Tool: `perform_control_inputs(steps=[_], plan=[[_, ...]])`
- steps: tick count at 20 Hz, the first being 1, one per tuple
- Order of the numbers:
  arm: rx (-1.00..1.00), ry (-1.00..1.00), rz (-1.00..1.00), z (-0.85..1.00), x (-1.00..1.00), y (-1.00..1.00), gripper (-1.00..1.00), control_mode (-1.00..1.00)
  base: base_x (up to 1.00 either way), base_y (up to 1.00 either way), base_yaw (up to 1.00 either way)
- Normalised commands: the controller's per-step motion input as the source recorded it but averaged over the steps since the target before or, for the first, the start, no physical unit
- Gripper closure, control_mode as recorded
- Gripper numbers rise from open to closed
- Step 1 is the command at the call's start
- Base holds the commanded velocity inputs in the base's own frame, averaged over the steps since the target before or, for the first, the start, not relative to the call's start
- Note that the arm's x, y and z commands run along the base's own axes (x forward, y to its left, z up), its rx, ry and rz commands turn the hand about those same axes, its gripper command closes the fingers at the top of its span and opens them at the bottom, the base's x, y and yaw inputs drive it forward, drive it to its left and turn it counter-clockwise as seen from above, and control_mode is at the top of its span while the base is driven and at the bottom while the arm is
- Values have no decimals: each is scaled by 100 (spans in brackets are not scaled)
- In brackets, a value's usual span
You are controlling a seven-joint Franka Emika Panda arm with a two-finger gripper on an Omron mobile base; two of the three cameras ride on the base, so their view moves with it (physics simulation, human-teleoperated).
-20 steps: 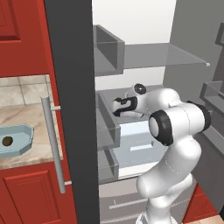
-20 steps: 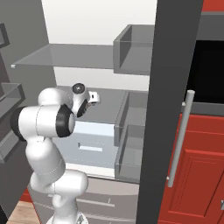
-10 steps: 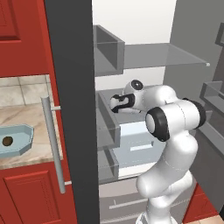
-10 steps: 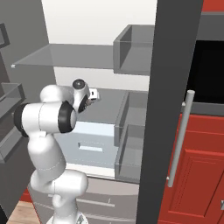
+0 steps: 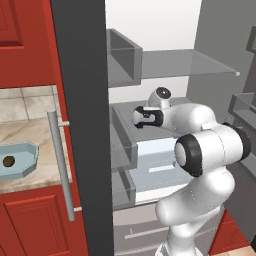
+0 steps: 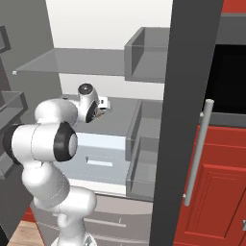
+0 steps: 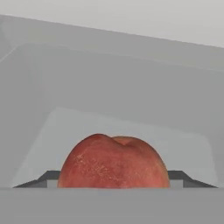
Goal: Pick the kiwi and peach from the fridge and place them inside the tupperware on the counter.
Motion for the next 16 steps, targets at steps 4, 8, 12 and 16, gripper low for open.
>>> perform_control_inputs(steps=[4, 8, 12, 16], plan=[[0, -30, -1, 55, -100, -36, 100, -100, 0, 0, 0], [0, -11, 0, 74, -100, -11, 100, -100, 0, 0, 0], [0, 3, 0, 92, -100, -14, 100, -100, 0, 0, 0], [0, 13, 0, 88, -100, -16, 100, -100, 0, 0, 0]])
